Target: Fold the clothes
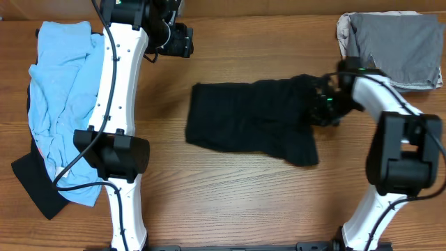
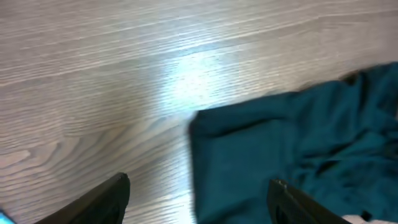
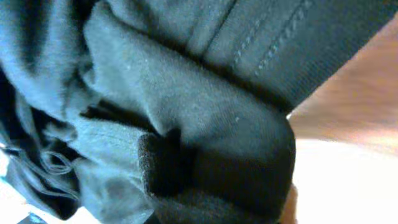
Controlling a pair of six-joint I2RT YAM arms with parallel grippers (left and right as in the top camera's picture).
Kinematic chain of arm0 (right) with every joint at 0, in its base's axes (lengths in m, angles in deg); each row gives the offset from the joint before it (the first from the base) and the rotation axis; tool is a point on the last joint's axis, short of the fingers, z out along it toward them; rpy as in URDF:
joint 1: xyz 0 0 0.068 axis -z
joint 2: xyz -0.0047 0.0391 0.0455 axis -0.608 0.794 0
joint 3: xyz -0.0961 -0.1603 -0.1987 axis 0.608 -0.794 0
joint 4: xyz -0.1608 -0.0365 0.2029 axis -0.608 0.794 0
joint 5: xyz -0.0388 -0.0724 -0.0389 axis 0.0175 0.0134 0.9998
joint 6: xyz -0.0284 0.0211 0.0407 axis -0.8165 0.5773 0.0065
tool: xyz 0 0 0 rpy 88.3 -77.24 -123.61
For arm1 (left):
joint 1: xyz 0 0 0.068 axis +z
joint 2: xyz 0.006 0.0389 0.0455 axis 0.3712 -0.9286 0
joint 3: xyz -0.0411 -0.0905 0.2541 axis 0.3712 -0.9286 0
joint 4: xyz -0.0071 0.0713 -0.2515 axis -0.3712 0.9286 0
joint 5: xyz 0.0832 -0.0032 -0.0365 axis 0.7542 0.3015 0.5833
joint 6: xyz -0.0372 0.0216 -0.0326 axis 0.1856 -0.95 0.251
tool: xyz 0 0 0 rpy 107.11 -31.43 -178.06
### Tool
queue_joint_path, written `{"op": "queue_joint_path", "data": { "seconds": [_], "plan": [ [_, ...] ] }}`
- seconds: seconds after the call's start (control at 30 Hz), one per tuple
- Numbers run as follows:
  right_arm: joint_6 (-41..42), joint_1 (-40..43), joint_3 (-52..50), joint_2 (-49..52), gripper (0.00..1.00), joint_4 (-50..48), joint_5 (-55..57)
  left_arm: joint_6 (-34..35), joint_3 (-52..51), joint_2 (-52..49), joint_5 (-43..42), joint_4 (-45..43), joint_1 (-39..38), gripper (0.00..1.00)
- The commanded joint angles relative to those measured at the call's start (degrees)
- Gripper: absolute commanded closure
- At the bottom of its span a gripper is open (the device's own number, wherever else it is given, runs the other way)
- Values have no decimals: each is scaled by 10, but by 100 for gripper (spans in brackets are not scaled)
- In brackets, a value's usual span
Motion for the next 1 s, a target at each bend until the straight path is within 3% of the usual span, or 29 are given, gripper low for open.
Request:
{"op": "queue_joint_path", "data": {
  "seconds": [0.0, 0.2, 0.37, 0.5, 0.73, 0.8, 0.87, 0.97],
  "plan": [
    [-20, 8, 30, -64, 96, 21, -25, 2, 11, 4, 7, -6, 12, 27],
    [-17, -37, 53, -113, 96, 46, -25, 2, 11, 4, 14, -14, 26, 26],
    [16, -140, 84, -119, 96, 36, -21, 2, 11, 3, 30, -22, 40, 25],
    [80, -252, 98, -119, 96, -26, 15, 1, 11, 2, 34, -26, 54, 24],
    [181, -420, 97, -96, 94, -151, 175, 1, 7, 2, 33, -34, 78, 23],
    [184, -446, 97, -80, 80, -184, 184, 1, 7, 2, 33, -36, 84, 23],
    [184, -460, 97, -63, 44, -210, 184, 1, 7, 2, 33, -36, 90, 23],
    [183, -462, 97, -58, 13, -221, 172, 1, 7, 2, 33, -35, 94, 23]
  ]
}}
